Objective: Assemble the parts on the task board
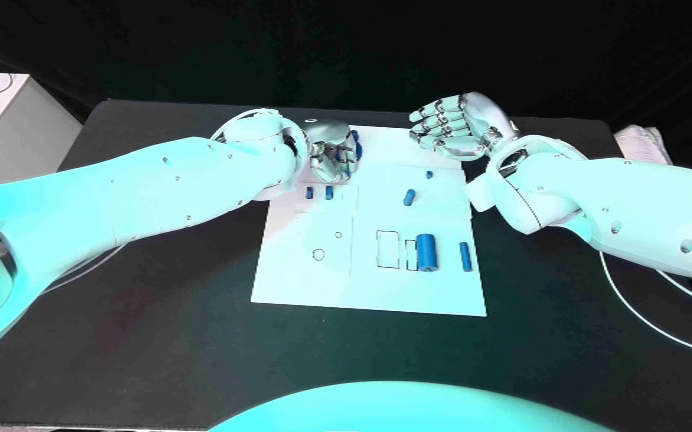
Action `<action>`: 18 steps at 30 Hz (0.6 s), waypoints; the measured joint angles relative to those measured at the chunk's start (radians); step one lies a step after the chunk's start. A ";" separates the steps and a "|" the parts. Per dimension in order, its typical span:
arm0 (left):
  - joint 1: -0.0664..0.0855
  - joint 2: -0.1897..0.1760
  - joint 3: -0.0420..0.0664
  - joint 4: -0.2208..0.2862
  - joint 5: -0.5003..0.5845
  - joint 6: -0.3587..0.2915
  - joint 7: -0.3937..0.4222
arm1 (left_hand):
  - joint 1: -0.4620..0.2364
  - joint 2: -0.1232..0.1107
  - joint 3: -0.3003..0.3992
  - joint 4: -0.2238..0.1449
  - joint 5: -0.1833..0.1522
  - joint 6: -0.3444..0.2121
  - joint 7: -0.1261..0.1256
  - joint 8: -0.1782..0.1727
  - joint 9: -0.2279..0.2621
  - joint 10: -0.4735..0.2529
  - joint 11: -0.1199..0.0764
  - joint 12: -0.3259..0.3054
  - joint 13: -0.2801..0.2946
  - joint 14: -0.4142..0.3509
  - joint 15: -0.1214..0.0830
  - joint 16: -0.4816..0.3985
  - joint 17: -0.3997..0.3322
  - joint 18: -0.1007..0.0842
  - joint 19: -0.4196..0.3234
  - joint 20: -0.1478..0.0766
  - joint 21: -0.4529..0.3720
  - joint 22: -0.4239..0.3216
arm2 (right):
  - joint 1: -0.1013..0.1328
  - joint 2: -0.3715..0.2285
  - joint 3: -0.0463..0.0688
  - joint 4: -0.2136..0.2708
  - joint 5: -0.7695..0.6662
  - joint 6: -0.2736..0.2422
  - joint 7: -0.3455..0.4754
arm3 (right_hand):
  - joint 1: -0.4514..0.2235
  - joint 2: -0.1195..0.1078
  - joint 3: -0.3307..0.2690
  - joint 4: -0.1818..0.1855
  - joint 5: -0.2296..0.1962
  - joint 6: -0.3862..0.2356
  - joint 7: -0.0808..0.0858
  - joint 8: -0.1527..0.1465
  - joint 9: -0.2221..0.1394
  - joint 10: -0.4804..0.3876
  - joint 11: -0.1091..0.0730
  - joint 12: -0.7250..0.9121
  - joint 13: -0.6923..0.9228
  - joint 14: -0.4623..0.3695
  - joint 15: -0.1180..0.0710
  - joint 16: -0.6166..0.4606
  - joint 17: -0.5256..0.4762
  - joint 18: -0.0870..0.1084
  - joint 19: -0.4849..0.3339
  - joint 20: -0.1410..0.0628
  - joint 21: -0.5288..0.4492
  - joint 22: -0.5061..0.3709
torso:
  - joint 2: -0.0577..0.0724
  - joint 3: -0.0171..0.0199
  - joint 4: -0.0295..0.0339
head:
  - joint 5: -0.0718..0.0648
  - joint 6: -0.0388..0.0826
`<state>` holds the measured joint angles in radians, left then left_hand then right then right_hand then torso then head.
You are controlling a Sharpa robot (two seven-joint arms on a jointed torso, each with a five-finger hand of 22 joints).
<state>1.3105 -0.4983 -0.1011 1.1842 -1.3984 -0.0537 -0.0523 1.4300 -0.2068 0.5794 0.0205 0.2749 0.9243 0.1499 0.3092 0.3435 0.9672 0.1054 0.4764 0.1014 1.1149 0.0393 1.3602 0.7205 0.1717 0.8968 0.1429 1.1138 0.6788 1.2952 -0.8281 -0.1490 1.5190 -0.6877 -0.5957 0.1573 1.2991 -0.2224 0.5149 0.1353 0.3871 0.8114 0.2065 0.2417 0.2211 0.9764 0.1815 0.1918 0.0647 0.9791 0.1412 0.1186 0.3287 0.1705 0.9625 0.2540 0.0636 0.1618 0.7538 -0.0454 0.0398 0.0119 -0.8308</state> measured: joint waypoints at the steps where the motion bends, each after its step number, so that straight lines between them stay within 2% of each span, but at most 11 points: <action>1: 0.000 0.000 0.000 0.000 -0.001 0.000 0.000 | 0.000 0.000 0.000 0.000 0.000 0.000 0.000 0.000 0.000 0.000 0.000 0.000 0.000 0.000 0.000 0.000 -0.001 0.000 0.000 0.000 0.001 0.000 | 0.000 0.000 0.000 0.000 0.000 0.000 0.000 | 0.000 0.000 0.000 0.000 0.000 0.000 0.000 0.000 0.000 0.000 0.000 0.000 0.000 0.000 0.000 0.000 0.000 0.000 0.000 0.000 0.000 0.000 | 0.000 0.0000 0.0002 | 0.000 0.000; 12: 0.001 0.000 -0.004 0.001 -0.016 -0.002 0.003 | -0.009 -0.001 -0.006 -0.005 0.000 -0.006 0.006 -0.023 -0.005 -0.017 0.009 0.006 0.002 -0.004 0.004 0.000 -0.016 0.000 -0.004 0.004 0.001 0.002 | 0.000 0.000 0.000 0.000 0.000 0.002 0.000 | 0.000 0.000 0.000 0.000 0.000 0.000 0.000 0.000 0.000 0.000 0.000 0.000 0.000 0.000 0.000 0.000 0.000 0.000 0.000 0.000 0.000 0.000 | 0.000 -0.0002 0.0009 | -0.002 -0.003; 18: 0.003 0.000 -0.007 0.003 -0.031 -0.003 0.005 | -0.008 0.000 -0.006 -0.005 0.000 -0.011 0.003 -0.023 -0.006 -0.017 0.009 0.008 0.002 -0.006 0.006 0.000 -0.022 0.000 -0.007 0.007 0.001 0.002 | 0.000 -0.001 0.000 0.001 0.000 0.003 0.000 | 0.000 0.000 0.000 0.000 0.000 0.000 0.000 0.000 0.000 0.003 0.003 0.000 0.000 0.000 0.000 -0.004 -0.003 0.000 0.000 0.000 0.000 -0.004 | 0.000 -0.0002 0.0004 | -0.002 -0.004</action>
<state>1.3133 -0.4982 -0.1083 1.1871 -1.4294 -0.0571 -0.0471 1.4217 -0.2073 0.5738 0.0150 0.2750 0.9130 0.1533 0.2859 0.3377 0.9504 0.1144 0.4847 0.1037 1.1093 0.0449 1.3600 0.6984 0.1716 0.8896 0.1501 1.1144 0.6805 1.2952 -0.8289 -0.1490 1.5196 -0.6877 -0.5931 0.1571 1.2991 -0.2224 0.5149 0.1353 0.3870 0.8115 0.2065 0.2417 0.2212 0.9795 0.1845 0.1918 0.0647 0.9791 0.1412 0.1149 0.3255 0.1705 0.9625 0.2540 0.0636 0.1578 0.7539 -0.0456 0.0402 0.0103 -0.8351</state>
